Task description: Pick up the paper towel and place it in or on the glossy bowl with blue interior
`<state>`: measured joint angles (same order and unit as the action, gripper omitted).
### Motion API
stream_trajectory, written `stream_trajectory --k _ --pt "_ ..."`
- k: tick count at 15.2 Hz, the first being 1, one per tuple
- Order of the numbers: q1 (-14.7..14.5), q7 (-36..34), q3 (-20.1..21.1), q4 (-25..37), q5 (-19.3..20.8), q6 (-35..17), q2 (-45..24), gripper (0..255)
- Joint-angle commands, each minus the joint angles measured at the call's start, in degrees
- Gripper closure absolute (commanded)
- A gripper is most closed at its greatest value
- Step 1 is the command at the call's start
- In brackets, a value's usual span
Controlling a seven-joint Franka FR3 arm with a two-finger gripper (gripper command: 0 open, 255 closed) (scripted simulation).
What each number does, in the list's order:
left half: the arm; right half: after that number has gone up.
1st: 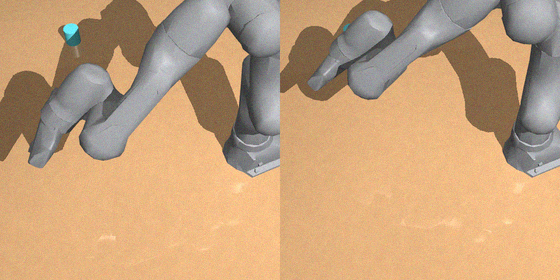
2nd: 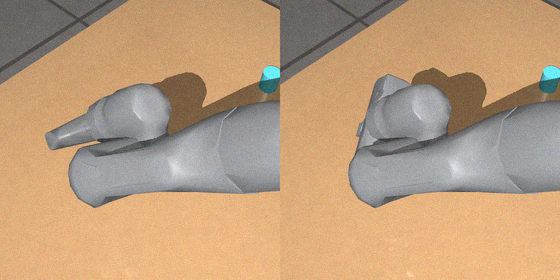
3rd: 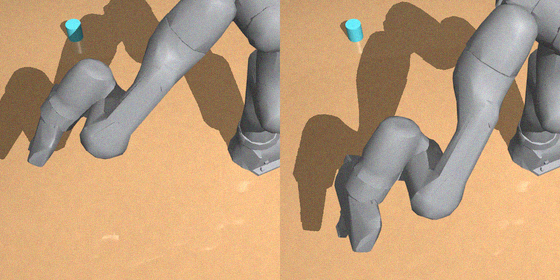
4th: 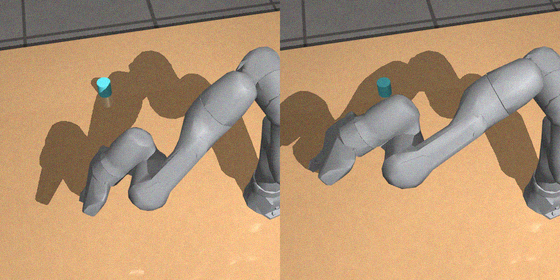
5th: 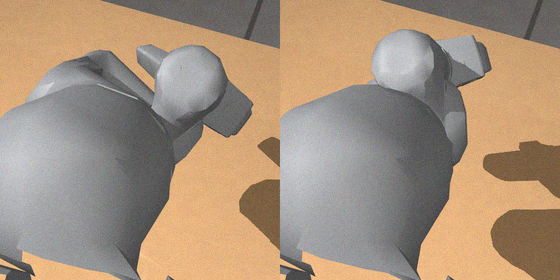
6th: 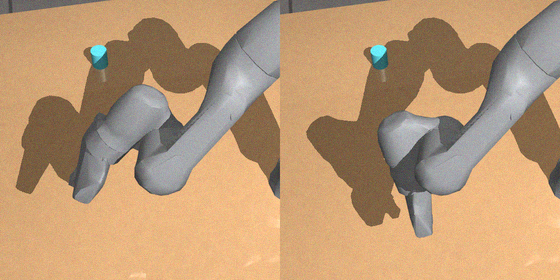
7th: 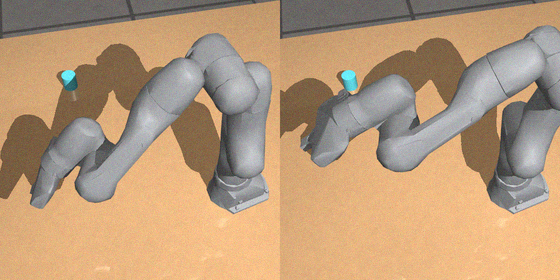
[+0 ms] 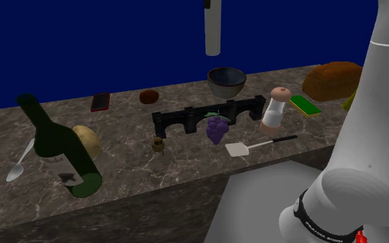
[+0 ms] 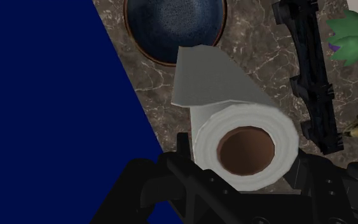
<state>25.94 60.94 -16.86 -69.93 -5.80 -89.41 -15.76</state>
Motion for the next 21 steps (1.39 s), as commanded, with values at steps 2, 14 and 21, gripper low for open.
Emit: stream_trajectory --k 2,14,21 --pt "3.41 4.2 -1.35 4.56 -1.37 2.64 -2.2 255" --pt "8.69 11.25 -3.27 4.06 -2.93 1.09 -3.74 255" --pt "7.55 11.28 -3.21 -4.88 -2.09 -5.57 -1.37 255"
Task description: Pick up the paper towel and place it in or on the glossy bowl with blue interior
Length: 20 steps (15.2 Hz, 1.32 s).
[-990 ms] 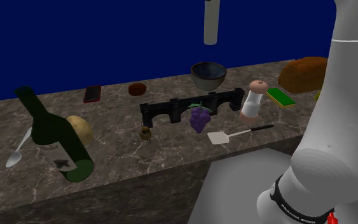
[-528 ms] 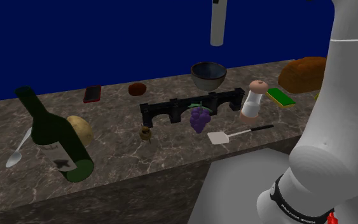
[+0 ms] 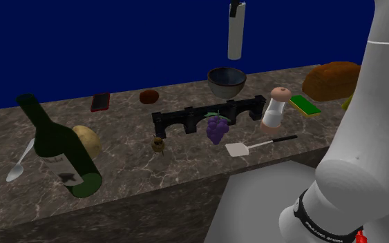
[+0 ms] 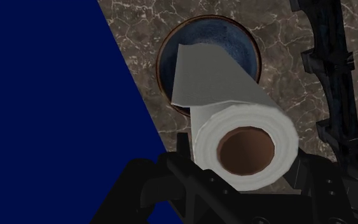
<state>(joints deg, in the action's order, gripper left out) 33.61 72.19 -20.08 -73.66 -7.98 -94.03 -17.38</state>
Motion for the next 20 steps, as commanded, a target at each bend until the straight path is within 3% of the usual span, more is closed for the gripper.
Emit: stream_trajectory --k 1,15,20 --pt "-0.24 0.04 0.02 -2.26 0.16 -1.83 0.48 255" --pt "-1.2 0.47 0.27 -15.11 0.39 -13.49 1.7 255" --pt "-1.2 0.47 0.27 -15.11 0.39 -13.49 1.7 255"
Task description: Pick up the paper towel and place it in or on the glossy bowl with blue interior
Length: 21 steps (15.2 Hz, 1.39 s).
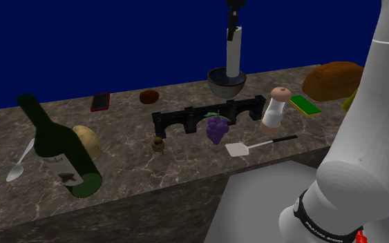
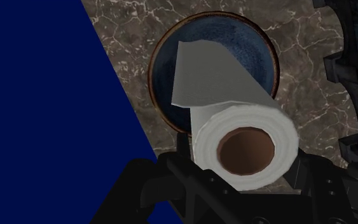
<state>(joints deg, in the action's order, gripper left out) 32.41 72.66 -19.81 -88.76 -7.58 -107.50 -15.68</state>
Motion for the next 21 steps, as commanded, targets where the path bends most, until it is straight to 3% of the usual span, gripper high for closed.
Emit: stream_trajectory --k 1,3,4,9,13,21 --pt "0.0 0.0 0.0 -0.01 -0.01 -0.03 -0.01 255" --pt "0.0 0.0 0.0 -0.01 -0.01 -0.03 -0.01 255" --pt "0.0 0.0 0.0 0.0 -0.01 -0.03 -0.01 0" --pt "0.0 0.0 0.0 0.0 -0.01 -0.03 -0.01 0" --pt "0.39 -0.3 -0.24 6.72 0.25 7.07 0.4 0" --pt "0.38 -0.3 -0.24 6.69 0.26 7.05 0.41 0"
